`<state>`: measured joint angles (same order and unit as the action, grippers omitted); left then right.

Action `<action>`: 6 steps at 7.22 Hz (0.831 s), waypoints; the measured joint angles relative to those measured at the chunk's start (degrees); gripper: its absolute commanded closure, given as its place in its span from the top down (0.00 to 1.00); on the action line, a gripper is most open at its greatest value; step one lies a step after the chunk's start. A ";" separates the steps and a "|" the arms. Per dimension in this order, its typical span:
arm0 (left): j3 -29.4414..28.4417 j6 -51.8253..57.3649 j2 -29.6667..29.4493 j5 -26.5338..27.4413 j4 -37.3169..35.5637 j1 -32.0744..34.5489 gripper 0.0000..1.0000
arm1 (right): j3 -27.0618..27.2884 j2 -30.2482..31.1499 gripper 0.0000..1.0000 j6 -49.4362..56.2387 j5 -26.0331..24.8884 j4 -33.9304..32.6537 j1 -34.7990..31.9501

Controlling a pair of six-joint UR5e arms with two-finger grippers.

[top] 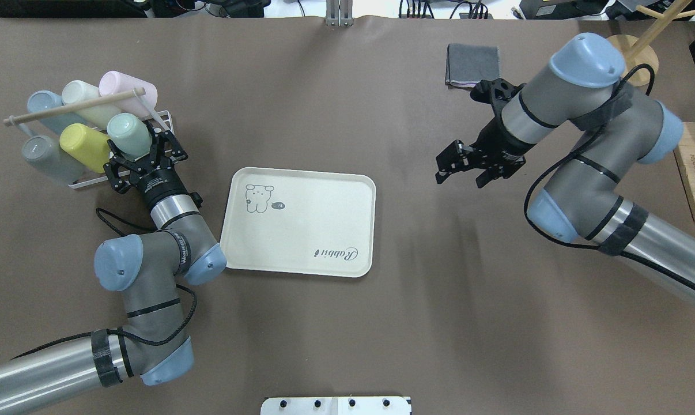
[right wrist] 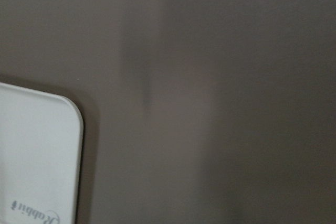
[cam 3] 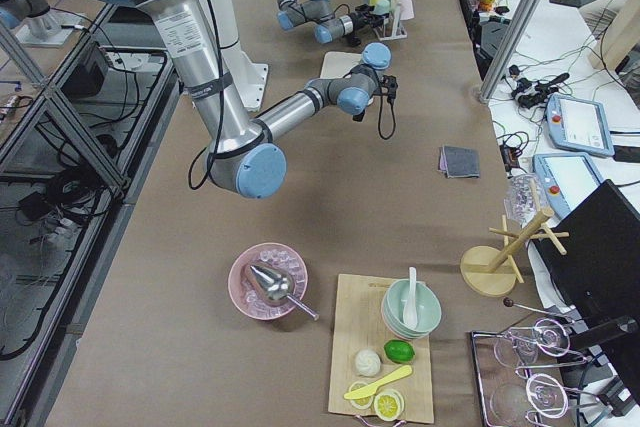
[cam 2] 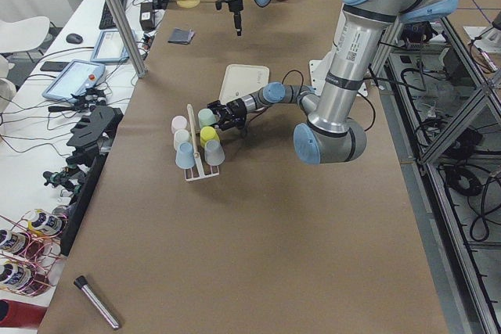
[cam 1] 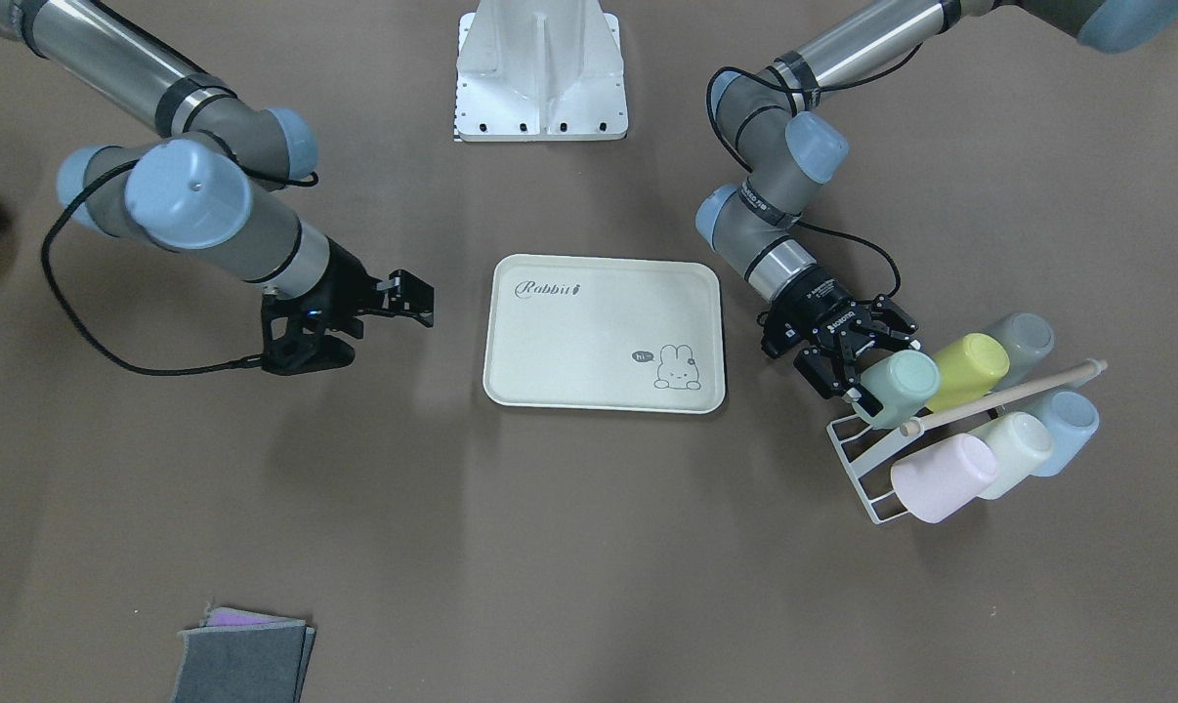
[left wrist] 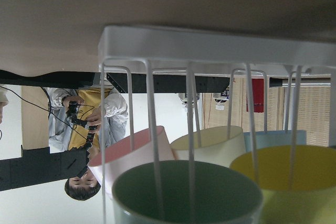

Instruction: Pick up and place green cup on tray

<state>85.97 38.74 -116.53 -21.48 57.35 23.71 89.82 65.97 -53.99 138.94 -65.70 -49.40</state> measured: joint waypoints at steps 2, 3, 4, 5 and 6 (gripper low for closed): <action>3.17 3.28 0.32 -0.35 0.94 0.72 0.22 | 0.12 6.41 0.97 17.68 1.97 -0.35 -6.23; 5.68 3.97 1.02 -0.43 1.13 0.99 0.21 | 0.28 9.61 0.97 23.86 2.22 -0.45 -8.98; 9.32 4.33 2.46 -0.47 1.22 1.08 0.21 | 0.82 13.04 0.97 28.83 2.30 -0.54 -11.93; 13.44 4.52 4.21 -0.48 1.28 1.08 0.21 | 2.20 16.59 0.97 31.62 2.33 -0.65 -14.67; 17.54 4.99 5.66 -0.45 1.29 1.08 0.21 | 3.89 19.81 0.97 33.10 2.30 -0.85 -17.05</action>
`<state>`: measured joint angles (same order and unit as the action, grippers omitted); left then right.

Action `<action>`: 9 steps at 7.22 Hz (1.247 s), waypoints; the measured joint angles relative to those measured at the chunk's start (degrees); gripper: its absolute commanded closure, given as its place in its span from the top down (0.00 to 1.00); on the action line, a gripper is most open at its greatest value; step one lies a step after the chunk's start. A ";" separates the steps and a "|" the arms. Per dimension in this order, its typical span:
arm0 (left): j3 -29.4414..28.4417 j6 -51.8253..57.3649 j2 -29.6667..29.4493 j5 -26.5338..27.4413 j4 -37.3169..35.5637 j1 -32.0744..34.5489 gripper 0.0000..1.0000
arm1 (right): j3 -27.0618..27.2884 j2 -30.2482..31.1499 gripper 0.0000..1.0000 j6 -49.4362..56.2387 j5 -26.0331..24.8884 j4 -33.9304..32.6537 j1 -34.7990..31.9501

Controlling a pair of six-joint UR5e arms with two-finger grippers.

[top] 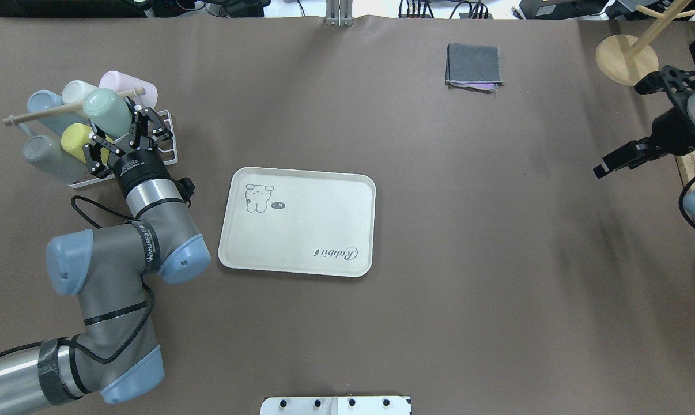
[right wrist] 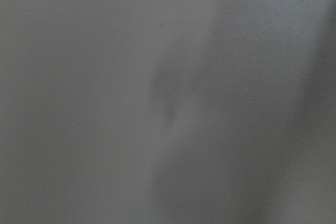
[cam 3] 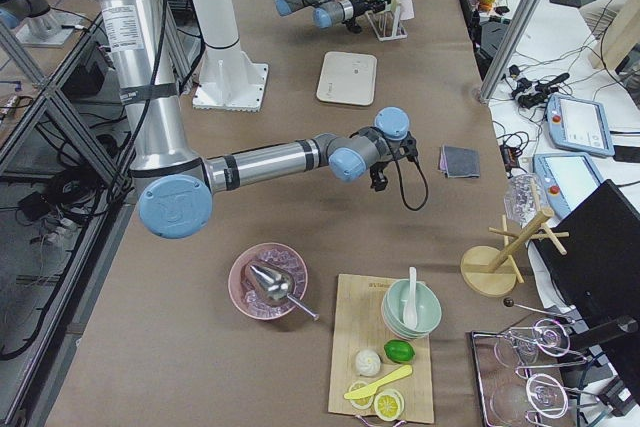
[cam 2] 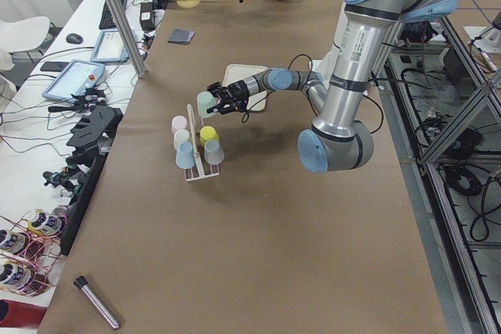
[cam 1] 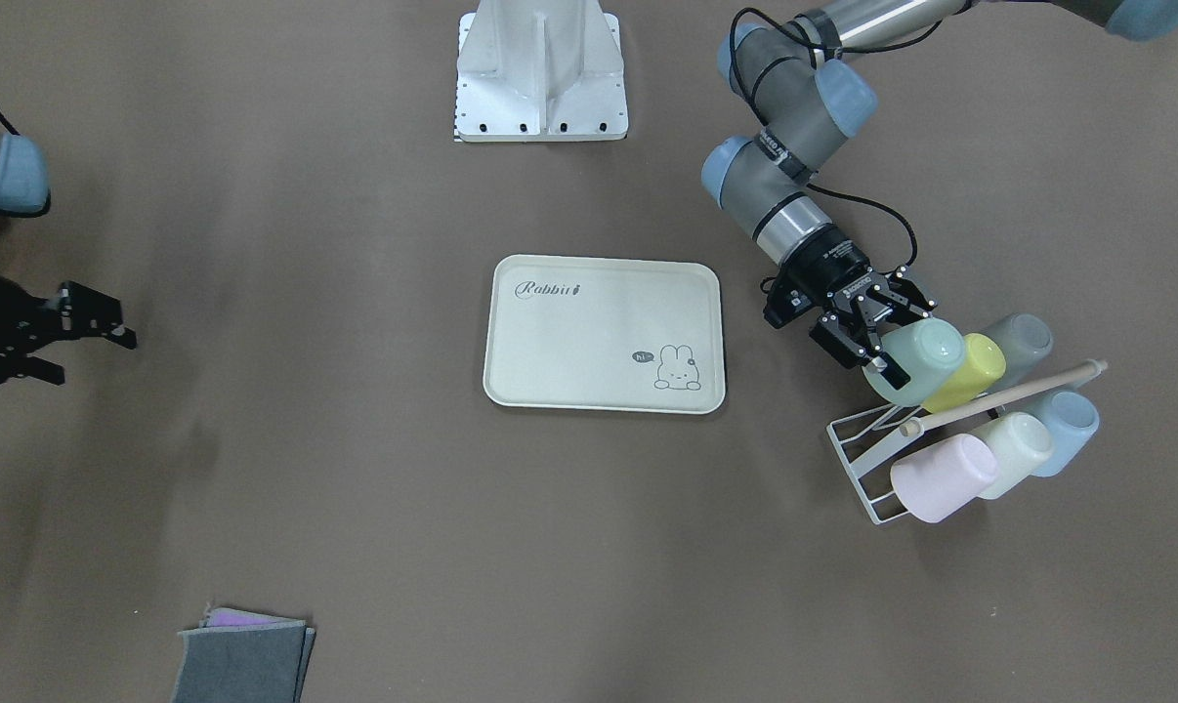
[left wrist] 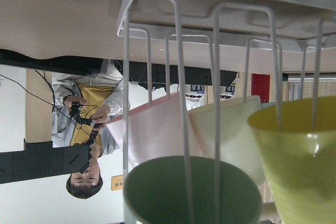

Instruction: Pick up and place green cup on tray

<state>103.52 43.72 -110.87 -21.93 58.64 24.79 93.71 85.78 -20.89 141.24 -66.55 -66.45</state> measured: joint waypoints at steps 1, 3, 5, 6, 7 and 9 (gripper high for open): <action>3.83 1.70 1.30 0.15 0.58 0.08 0.21 | 1.03 2.11 0.97 1.68 -0.21 -0.69 -2.23; 9.10 6.91 2.93 0.27 8.49 0.80 0.19 | 1.86 4.28 0.97 8.58 -2.09 -7.21 -8.24; 9.91 8.77 3.07 -3.27 27.40 1.25 0.19 | 2.70 4.64 0.97 11.11 -3.08 -19.09 -13.45; 8.73 8.73 2.81 -6.70 38.26 1.34 0.14 | 2.92 4.78 0.98 11.39 -3.26 -22.84 -14.97; 7.07 7.85 2.48 -10.87 47.95 1.49 0.12 | 3.01 4.89 0.98 11.52 -3.37 -25.86 -16.38; 5.01 -3.78 1.78 -22.50 61.26 1.70 0.08 | 3.40 4.25 0.98 13.44 -5.49 -32.39 -18.73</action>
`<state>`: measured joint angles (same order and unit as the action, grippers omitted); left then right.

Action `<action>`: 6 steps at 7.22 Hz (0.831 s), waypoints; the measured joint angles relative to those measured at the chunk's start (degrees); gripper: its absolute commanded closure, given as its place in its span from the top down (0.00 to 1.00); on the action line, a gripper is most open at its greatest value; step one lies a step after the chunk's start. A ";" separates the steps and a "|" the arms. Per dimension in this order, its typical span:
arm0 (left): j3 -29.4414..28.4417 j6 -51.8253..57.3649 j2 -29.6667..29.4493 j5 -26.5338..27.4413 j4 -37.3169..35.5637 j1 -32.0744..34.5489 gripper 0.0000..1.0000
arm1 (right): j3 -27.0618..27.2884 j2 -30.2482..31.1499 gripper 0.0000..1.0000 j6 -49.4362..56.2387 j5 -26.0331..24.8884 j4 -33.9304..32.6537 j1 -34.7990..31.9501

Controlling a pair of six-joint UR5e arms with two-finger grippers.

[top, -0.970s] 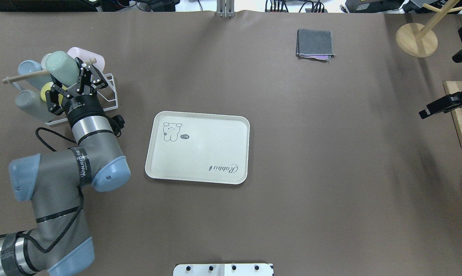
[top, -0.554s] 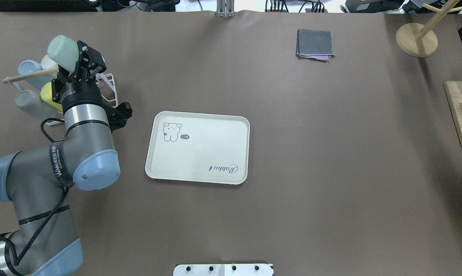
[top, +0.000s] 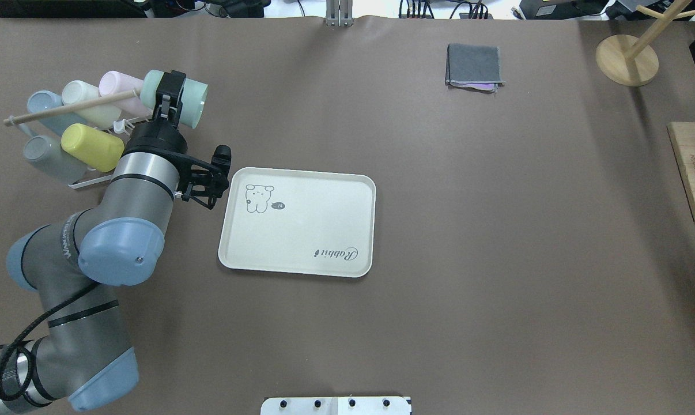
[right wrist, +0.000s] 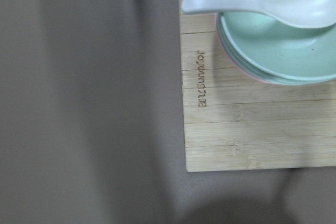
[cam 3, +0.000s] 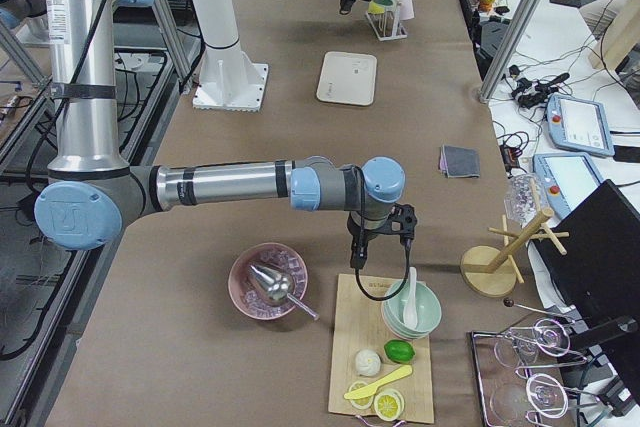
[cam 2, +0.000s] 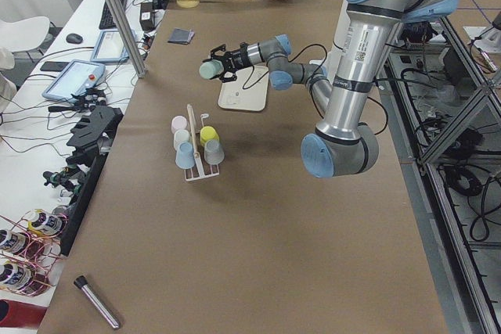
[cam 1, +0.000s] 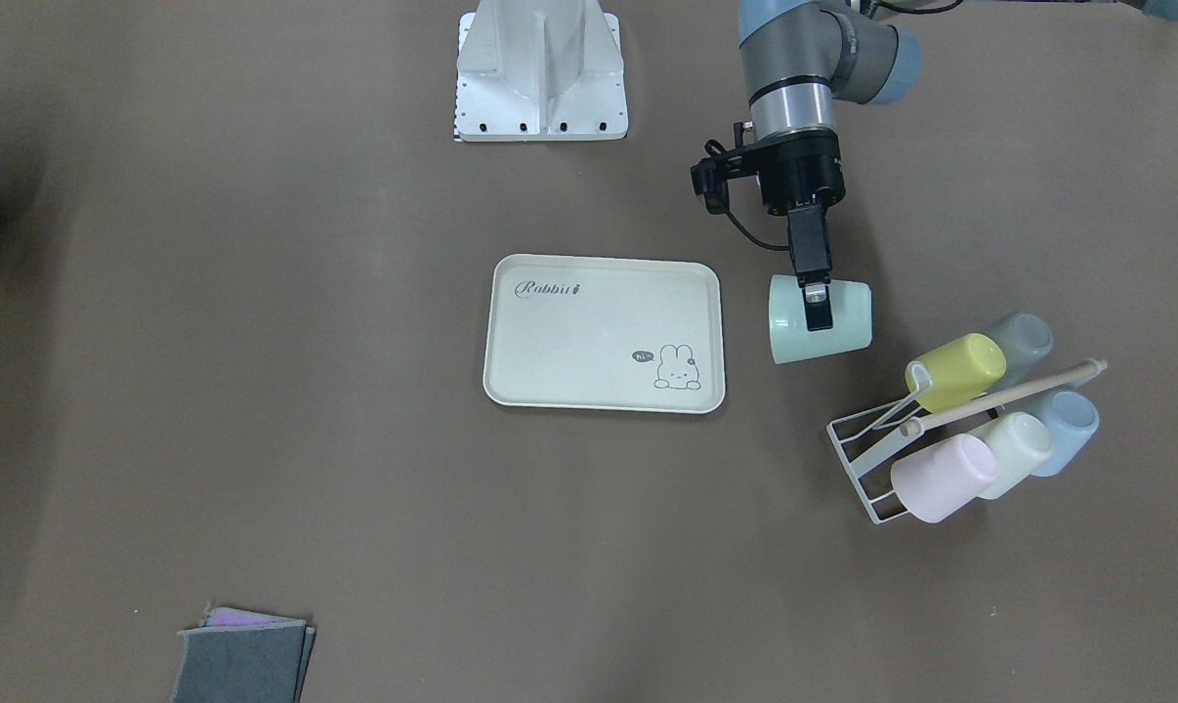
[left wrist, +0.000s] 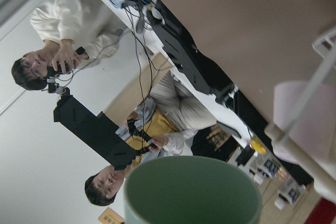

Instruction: Pick up and place green cup on tray

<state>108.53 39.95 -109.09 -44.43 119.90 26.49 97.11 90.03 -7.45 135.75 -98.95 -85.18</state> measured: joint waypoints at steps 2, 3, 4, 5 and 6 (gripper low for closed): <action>-4.15 -16.78 -2.27 -11.40 9.24 0.03 0.05 | 0.26 -0.28 0.98 3.87 -3.22 -4.15 -0.78; -7.04 -23.32 -4.01 -16.68 14.42 0.00 0.03 | 0.28 -0.03 0.98 4.62 -3.64 -4.82 -1.02; -9.76 -29.83 -5.57 -21.73 19.94 -0.03 0.01 | 0.24 0.38 0.99 4.87 -3.67 -5.04 -1.22; -14.11 -36.74 -7.39 -25.84 27.81 -0.14 0.00 | 0.17 0.85 0.99 4.95 -3.52 -4.99 -1.50; -19.64 -43.01 -9.51 -28.76 36.49 -0.44 0.00 | 0.11 1.09 1.00 4.95 -3.41 -4.86 -1.77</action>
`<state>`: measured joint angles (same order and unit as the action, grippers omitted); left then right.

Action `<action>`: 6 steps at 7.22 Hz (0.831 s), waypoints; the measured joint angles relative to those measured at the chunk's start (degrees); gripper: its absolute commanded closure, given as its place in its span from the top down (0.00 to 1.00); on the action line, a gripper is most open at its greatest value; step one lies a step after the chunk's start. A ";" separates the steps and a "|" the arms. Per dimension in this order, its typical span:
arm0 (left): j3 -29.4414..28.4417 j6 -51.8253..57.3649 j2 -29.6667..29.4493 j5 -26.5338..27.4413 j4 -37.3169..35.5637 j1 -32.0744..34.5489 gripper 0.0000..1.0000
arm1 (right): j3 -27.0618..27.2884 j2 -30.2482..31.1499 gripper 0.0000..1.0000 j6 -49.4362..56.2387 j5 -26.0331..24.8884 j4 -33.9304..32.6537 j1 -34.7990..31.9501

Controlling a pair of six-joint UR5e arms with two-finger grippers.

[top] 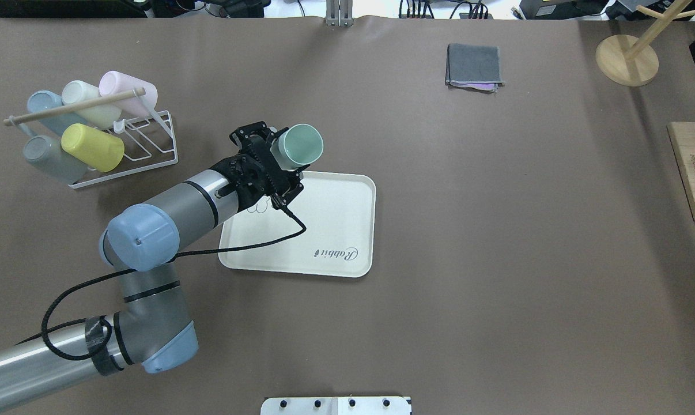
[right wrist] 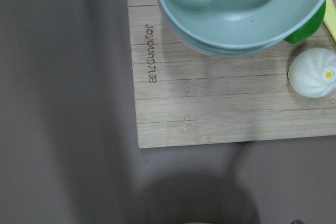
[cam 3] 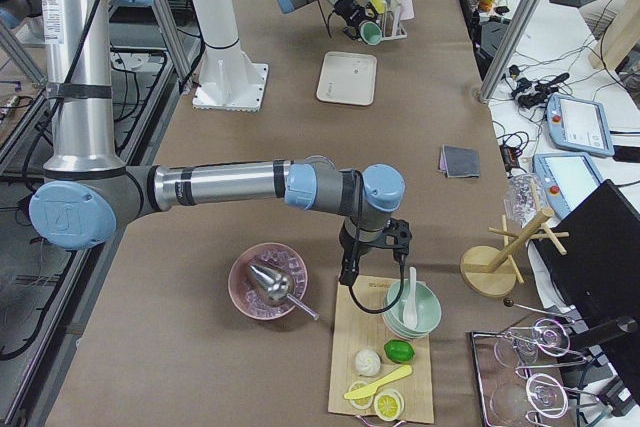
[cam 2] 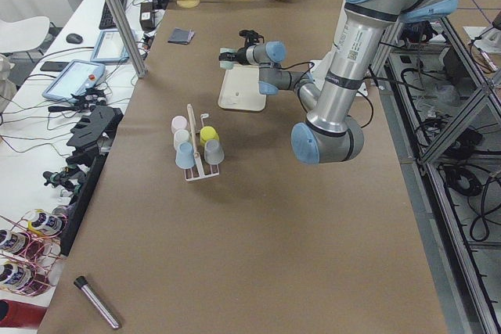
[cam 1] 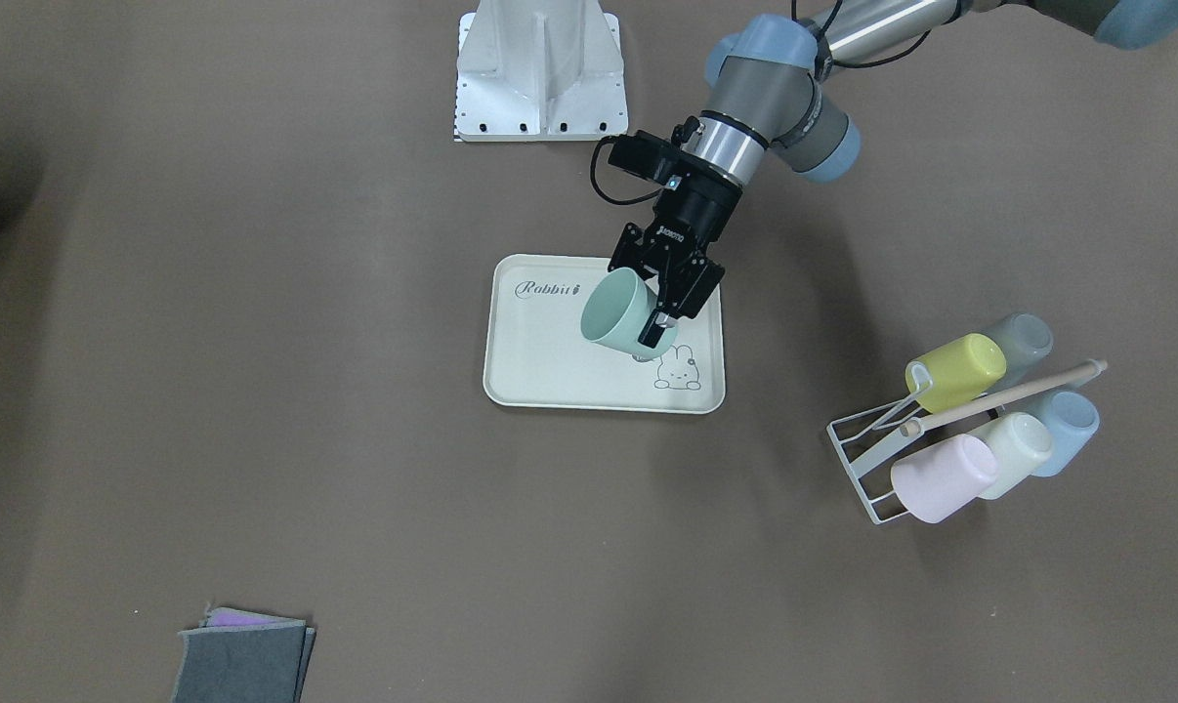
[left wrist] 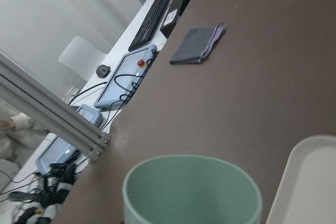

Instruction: Pick up and place green cup on tray

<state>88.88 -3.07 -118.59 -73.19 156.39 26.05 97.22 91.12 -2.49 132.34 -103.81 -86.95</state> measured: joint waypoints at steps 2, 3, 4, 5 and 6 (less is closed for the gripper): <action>-8.72 -8.38 -2.54 -3.92 14.29 -1.10 0.00 | -0.23 0.39 1.00 -0.05 -0.18 0.03 -0.64; -12.63 -10.58 -2.88 -5.29 21.09 -1.54 0.00 | -0.31 0.48 1.00 -0.07 -0.47 0.21 -0.78; -15.66 -12.34 -2.85 -6.36 26.51 -1.89 0.00 | -0.33 0.51 1.00 -0.20 -0.56 0.45 -0.80; -17.08 -15.23 -2.72 -7.64 29.20 -2.07 0.00 | -0.41 0.59 1.00 -0.39 -0.58 0.53 -0.81; -17.67 -18.51 -2.60 -8.81 30.29 -2.22 0.00 | -0.48 0.73 1.00 -0.60 -0.51 0.54 -0.83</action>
<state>71.22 -21.57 -121.20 -82.00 186.68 23.84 96.74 91.85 -3.09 131.83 -103.26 -87.78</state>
